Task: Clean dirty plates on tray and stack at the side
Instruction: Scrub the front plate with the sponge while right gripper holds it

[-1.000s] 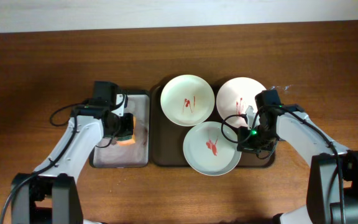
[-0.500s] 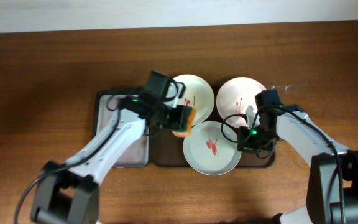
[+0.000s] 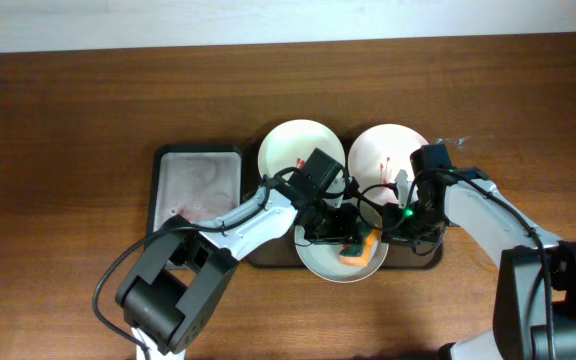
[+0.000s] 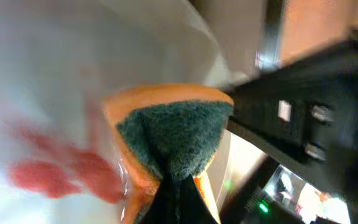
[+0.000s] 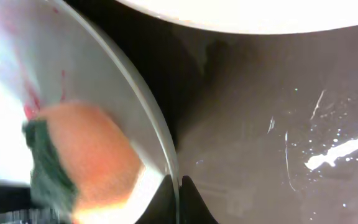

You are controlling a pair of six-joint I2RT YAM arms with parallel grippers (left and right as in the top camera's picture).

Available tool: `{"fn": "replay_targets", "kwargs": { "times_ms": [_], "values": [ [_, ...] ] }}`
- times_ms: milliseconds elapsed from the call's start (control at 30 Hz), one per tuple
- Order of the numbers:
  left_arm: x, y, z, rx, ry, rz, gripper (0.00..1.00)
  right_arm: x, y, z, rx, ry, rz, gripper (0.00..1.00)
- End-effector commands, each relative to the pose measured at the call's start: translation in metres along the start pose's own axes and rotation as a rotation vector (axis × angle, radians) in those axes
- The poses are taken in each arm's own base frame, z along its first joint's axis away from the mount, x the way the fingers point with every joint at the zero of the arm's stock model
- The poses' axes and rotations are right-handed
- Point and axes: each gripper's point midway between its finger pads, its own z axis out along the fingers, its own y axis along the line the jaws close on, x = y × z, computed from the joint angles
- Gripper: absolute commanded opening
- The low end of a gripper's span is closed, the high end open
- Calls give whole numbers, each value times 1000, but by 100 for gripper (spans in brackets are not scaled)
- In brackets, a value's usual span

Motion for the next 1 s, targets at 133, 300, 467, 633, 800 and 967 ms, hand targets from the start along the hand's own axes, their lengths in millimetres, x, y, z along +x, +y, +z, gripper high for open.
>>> {"fn": "replay_targets", "kwargs": {
  "times_ms": [133, 300, 467, 633, 800, 967],
  "values": [
    [-57, 76, -29, -324, -263, -75, 0, -5, 1, -1, -7, -8, 2, 4],
    [-42, 82, -33, -357, -205, -80, 0, -5, 1, -1, -6, -7, 2, 4],
    [-26, 77, -78, -475, -219, -27, 0, -5, 1, -1, -7, -7, 1, 4],
    [-35, 45, -117, -457, -327, 100, 0, -5, 1, -1, -6, -6, 2, 4],
    [-44, 79, -205, -747, -516, 77, 0, -5, 1, -1, -6, -6, 2, 4],
    [-30, 156, -263, -1012, -509, -119, 0, -5, 1, -1, -6, -8, 1, 4]
  ]
}}
